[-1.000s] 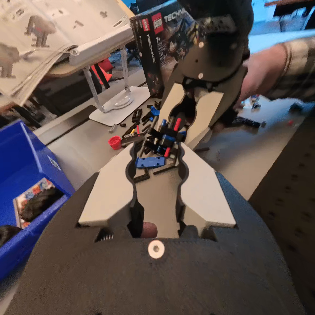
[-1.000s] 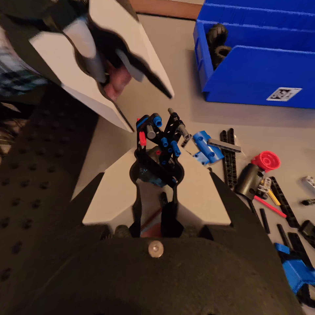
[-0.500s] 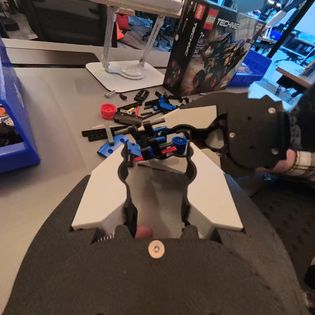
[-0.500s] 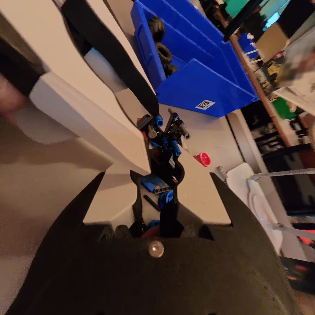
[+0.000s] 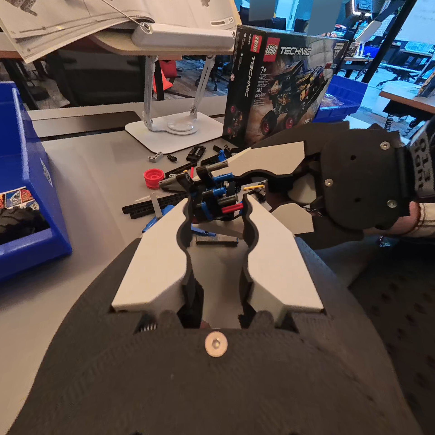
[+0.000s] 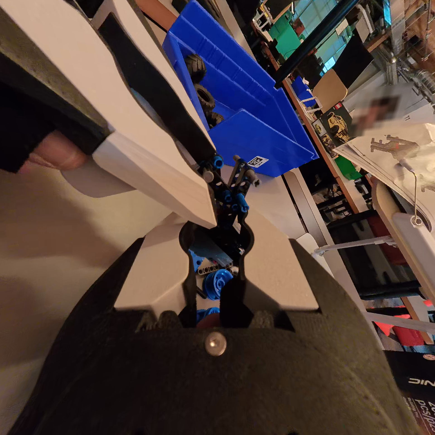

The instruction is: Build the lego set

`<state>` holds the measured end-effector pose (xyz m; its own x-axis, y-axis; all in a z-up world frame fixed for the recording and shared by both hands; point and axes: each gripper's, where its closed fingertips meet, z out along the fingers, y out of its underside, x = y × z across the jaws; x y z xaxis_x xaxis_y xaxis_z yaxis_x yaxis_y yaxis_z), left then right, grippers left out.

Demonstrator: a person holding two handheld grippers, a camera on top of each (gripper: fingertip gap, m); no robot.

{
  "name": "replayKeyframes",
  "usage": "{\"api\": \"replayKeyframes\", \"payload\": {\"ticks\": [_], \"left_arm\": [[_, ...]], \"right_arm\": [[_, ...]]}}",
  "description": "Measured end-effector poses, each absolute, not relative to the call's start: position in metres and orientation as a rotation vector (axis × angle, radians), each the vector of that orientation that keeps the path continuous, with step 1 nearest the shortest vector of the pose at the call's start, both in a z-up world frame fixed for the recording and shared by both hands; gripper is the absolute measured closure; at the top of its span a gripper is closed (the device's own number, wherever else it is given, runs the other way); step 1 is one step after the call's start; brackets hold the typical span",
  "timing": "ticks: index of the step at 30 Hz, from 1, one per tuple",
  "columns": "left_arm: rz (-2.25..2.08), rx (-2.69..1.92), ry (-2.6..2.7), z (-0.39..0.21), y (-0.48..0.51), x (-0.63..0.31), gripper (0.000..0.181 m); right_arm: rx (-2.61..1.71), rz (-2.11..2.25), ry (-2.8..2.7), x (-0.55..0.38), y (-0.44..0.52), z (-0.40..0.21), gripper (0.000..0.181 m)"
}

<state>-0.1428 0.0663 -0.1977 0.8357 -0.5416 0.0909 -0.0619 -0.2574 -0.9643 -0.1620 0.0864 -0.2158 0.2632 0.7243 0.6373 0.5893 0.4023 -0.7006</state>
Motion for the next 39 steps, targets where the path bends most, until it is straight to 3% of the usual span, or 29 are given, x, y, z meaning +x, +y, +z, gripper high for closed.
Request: {"api": "replayKeyframes", "payload": {"ticks": [16, 17, 19, 20, 27, 39], "left_arm": [[-0.539, -1.686, 0.53, -0.182, 0.062, -0.143, 0.148], [-0.546, -1.679, 0.536, -0.18, 0.059, -0.142, 0.146], [-0.608, -1.692, 0.525, -0.178, 0.056, -0.14, 0.119], [-0.627, -1.68, 0.508, -0.175, 0.055, -0.142, 0.119], [-0.631, -1.67, 0.475, -0.169, 0.055, -0.141, 0.158], [-0.624, -1.616, 0.449, -0.166, 0.057, -0.141, 0.163]], "right_arm": [[-1.267, 0.243, -1.362, -0.165, 0.081, -0.203, 0.148], [-1.267, 0.249, -1.36, -0.165, 0.081, -0.202, 0.148], [-1.272, 0.25, -1.36, -0.164, 0.081, -0.203, 0.149], [-1.275, 0.251, -1.359, -0.164, 0.082, -0.203, 0.149], [-1.263, 0.236, -1.371, -0.165, 0.081, -0.204, 0.148], [-1.264, 0.247, -1.353, -0.165, 0.08, -0.201, 0.15]]}}
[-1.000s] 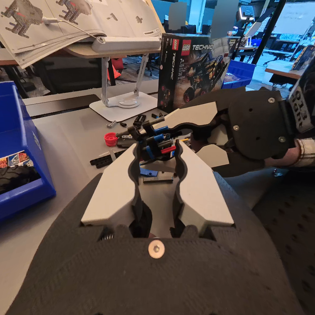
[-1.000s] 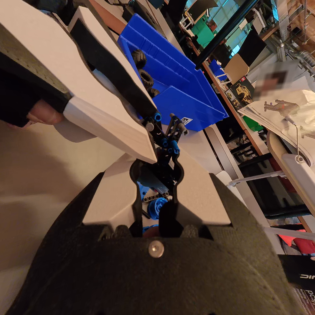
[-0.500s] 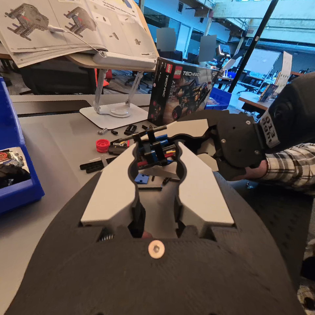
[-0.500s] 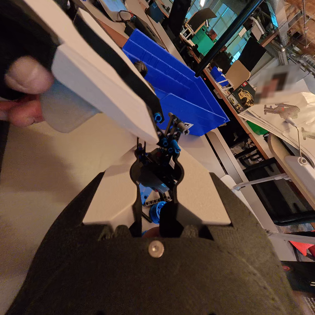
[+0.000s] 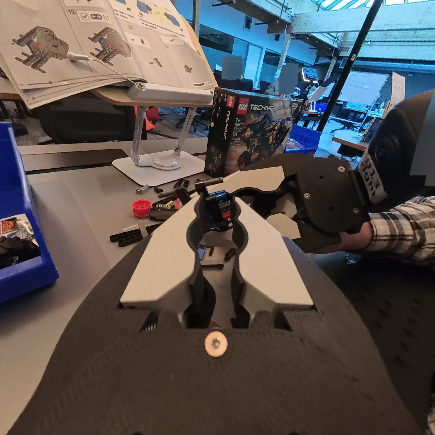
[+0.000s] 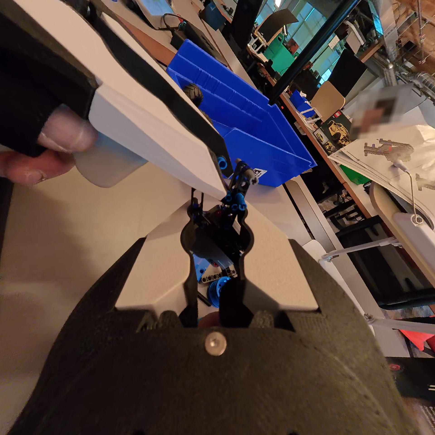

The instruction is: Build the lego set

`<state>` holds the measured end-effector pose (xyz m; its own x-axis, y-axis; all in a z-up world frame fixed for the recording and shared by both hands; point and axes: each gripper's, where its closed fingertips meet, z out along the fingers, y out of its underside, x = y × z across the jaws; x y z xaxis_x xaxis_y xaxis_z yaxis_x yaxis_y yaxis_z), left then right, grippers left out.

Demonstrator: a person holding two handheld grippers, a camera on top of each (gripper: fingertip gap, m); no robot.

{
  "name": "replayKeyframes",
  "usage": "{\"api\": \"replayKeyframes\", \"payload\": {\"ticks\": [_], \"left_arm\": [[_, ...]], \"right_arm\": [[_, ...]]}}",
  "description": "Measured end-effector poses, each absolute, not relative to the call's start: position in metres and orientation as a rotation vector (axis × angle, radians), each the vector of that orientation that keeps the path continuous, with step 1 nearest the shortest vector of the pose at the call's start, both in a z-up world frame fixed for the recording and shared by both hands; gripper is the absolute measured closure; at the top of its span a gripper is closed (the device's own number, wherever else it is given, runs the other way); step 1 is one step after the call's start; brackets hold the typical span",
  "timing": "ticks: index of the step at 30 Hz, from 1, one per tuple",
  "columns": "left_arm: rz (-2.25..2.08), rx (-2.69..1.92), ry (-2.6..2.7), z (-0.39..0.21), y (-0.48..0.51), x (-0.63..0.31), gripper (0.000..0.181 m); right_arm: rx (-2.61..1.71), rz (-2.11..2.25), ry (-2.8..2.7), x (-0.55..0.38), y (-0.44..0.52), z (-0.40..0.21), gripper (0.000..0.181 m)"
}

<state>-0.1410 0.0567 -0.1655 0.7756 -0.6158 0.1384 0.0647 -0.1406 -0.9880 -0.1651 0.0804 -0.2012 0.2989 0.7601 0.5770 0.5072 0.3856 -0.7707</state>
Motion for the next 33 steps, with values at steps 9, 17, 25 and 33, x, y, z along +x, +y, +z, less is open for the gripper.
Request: {"api": "replayKeyframes", "payload": {"ticks": [9, 17, 25, 33], "left_arm": [[-0.495, -1.576, 0.458, -0.149, 0.055, -0.138, 0.144], [-0.381, -1.602, 0.502, -0.149, 0.053, -0.141, 0.145], [-0.443, -1.6, 0.521, -0.147, 0.052, -0.133, 0.162], [-0.394, -1.629, 0.496, -0.146, 0.053, -0.137, 0.155]], "right_arm": [[-1.267, 0.416, -1.298, -0.165, 0.077, -0.19, 0.149], [-1.22, 0.487, -1.301, -0.167, 0.069, -0.184, 0.149], [-1.207, 0.465, -1.286, -0.164, 0.07, -0.18, 0.15], [-1.207, 0.438, -1.272, -0.164, 0.072, -0.179, 0.15]]}}
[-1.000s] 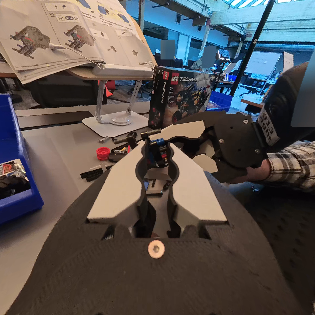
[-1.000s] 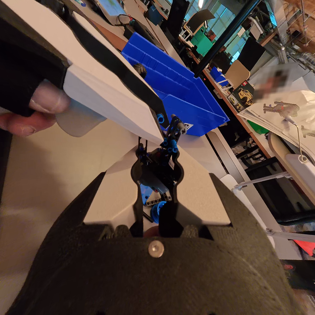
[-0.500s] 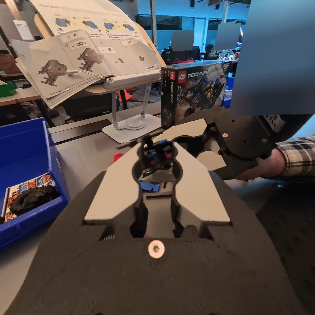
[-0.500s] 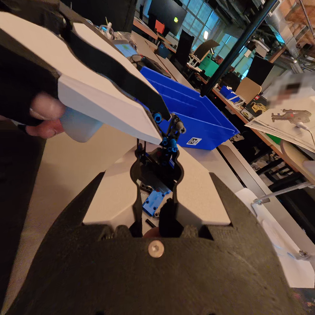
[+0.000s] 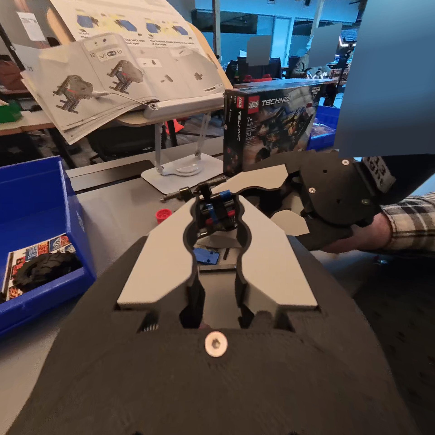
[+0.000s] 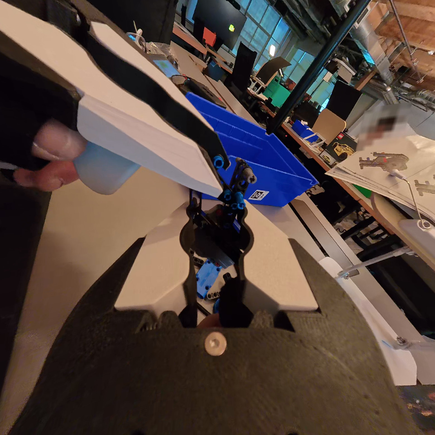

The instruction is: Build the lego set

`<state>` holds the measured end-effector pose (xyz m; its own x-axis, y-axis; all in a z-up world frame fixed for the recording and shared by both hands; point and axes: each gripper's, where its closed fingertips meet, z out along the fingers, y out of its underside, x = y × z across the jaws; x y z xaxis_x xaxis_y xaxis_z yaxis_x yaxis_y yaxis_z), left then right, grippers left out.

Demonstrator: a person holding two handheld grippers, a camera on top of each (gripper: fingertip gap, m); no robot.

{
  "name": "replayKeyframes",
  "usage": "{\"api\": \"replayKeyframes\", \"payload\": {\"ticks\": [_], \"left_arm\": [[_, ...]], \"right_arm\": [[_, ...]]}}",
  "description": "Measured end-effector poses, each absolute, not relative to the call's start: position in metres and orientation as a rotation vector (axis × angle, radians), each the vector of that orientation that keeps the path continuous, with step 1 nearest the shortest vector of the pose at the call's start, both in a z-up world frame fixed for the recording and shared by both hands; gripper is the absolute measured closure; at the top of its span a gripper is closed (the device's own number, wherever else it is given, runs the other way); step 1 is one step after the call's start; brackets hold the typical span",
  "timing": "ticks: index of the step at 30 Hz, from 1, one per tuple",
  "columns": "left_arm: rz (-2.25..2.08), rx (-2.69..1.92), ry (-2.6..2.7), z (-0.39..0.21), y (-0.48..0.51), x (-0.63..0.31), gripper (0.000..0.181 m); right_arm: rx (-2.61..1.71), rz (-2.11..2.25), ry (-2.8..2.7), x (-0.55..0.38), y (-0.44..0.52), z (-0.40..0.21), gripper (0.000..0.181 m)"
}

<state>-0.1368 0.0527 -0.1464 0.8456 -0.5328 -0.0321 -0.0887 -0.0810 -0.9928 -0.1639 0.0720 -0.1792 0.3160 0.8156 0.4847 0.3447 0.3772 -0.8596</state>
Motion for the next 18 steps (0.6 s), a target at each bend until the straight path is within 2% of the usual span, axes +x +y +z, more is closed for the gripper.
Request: {"api": "replayKeyframes", "payload": {"ticks": [4, 6, 9, 18], "left_arm": [[-0.351, -1.624, 0.482, -0.143, 0.0534, -0.138, 0.151], [-0.277, -1.627, 0.48, -0.1428, 0.0548, -0.1429, 0.141], [-0.352, -1.657, 0.485, -0.1451, 0.0514, -0.1398, 0.147], [-0.465, -1.646, 0.441, -0.1449, 0.0511, -0.1384, 0.148]], "right_arm": [[-1.19, 0.411, -1.26, -0.162, 0.073, -0.1749, 0.15], [-1.185, 0.399, -1.263, -0.1619, 0.0733, -0.1756, 0.149], [-1.169, 0.385, -1.266, -0.1626, 0.0715, -0.1744, 0.149], [-1.159, 0.368, -1.258, -0.1616, 0.0711, -0.1718, 0.15]]}}
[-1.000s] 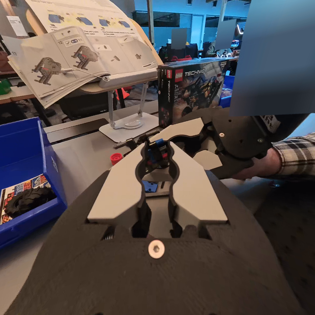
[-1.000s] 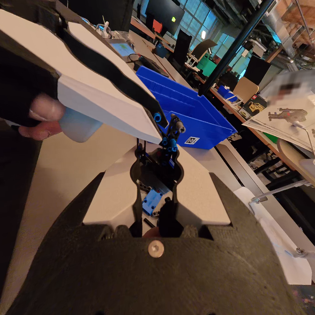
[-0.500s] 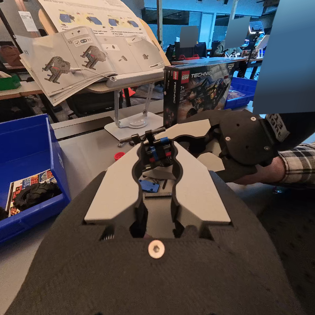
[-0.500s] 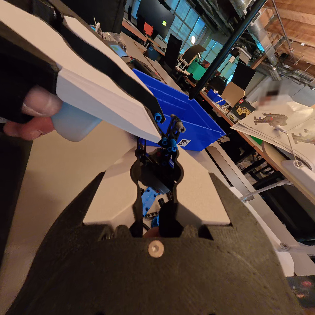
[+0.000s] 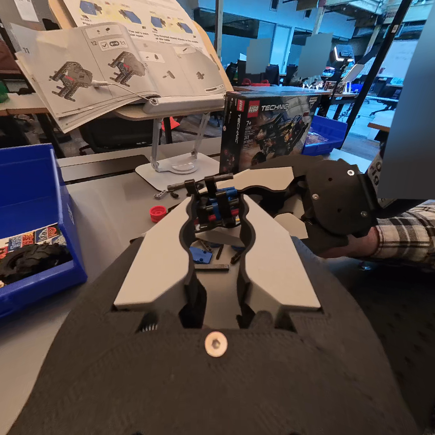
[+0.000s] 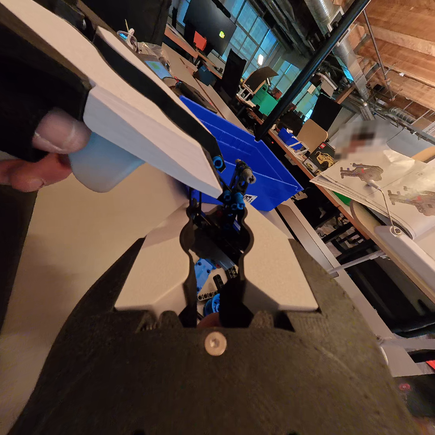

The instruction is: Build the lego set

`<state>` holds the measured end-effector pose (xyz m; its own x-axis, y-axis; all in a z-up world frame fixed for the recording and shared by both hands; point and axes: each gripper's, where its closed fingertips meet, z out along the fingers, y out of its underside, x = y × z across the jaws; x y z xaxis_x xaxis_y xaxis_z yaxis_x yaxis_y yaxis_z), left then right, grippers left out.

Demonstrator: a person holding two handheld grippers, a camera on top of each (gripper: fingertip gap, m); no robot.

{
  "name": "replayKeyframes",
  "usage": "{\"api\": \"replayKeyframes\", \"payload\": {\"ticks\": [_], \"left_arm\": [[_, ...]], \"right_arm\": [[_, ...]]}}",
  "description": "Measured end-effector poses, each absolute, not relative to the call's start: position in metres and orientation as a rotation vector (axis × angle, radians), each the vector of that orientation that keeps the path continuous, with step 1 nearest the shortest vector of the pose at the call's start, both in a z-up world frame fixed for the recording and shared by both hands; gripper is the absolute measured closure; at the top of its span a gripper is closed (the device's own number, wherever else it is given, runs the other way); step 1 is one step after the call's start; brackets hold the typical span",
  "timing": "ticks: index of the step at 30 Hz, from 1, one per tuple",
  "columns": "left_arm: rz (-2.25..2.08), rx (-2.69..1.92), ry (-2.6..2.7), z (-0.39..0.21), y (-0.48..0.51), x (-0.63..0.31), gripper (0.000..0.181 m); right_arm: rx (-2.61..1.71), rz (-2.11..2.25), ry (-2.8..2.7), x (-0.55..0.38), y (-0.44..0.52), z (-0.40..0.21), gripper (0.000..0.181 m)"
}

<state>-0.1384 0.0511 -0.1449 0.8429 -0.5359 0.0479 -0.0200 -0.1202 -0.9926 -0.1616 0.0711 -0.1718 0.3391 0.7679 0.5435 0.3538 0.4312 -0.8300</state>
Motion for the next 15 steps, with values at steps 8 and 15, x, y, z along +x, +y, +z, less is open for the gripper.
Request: {"api": "replayKeyframes", "payload": {"ticks": [8, 15], "left_arm": [[-0.446, -1.571, 0.451, -0.14, 0.052, -0.136, 0.155], [-0.429, -1.561, 0.487, -0.135, 0.05, -0.134, 0.157]], "right_arm": [[-1.167, 0.366, -1.236, -0.16, 0.073, -0.168, 0.15], [-1.156, 0.442, -1.226, -0.161, 0.07, -0.166, 0.149]]}}
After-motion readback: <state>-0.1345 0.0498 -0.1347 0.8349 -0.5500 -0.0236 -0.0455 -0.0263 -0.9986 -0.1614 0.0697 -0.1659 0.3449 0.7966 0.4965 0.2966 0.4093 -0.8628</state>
